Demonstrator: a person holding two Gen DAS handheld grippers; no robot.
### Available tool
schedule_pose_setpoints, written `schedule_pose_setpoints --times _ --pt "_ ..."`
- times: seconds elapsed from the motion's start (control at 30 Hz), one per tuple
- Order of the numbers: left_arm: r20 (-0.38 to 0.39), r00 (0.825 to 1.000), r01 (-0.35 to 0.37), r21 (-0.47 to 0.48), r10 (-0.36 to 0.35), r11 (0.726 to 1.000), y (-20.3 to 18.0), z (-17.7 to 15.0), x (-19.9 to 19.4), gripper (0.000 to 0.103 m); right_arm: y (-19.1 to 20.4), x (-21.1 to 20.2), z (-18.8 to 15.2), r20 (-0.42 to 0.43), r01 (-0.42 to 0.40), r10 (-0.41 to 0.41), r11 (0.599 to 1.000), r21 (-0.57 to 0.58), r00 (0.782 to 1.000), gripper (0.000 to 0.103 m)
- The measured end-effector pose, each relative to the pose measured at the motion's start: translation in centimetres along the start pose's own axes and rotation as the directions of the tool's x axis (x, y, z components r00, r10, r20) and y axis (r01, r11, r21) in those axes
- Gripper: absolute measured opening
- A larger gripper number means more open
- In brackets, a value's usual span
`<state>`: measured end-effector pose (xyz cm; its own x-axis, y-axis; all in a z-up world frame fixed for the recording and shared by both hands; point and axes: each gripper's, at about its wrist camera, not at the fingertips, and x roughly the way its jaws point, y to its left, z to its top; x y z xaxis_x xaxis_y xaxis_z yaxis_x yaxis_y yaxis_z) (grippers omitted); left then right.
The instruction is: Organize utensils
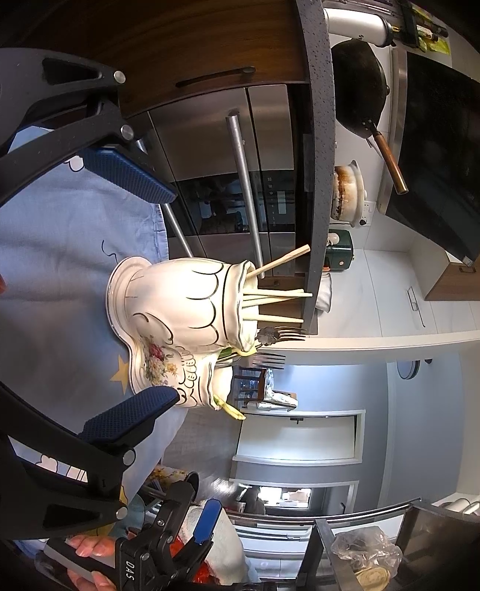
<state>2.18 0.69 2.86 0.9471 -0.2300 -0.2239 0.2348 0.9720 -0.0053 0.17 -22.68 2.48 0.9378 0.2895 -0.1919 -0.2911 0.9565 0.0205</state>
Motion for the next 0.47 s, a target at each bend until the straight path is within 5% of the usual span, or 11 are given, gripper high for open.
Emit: schedule_pose_setpoints --times 0.47 --pt "-0.008 1.000 -0.004 -0.002 0.004 1.000 0.09 0.03 0.09 0.098 0.00 0.00 0.00 0.000 0.000 0.000 1.000 0.000 1.000 0.098"
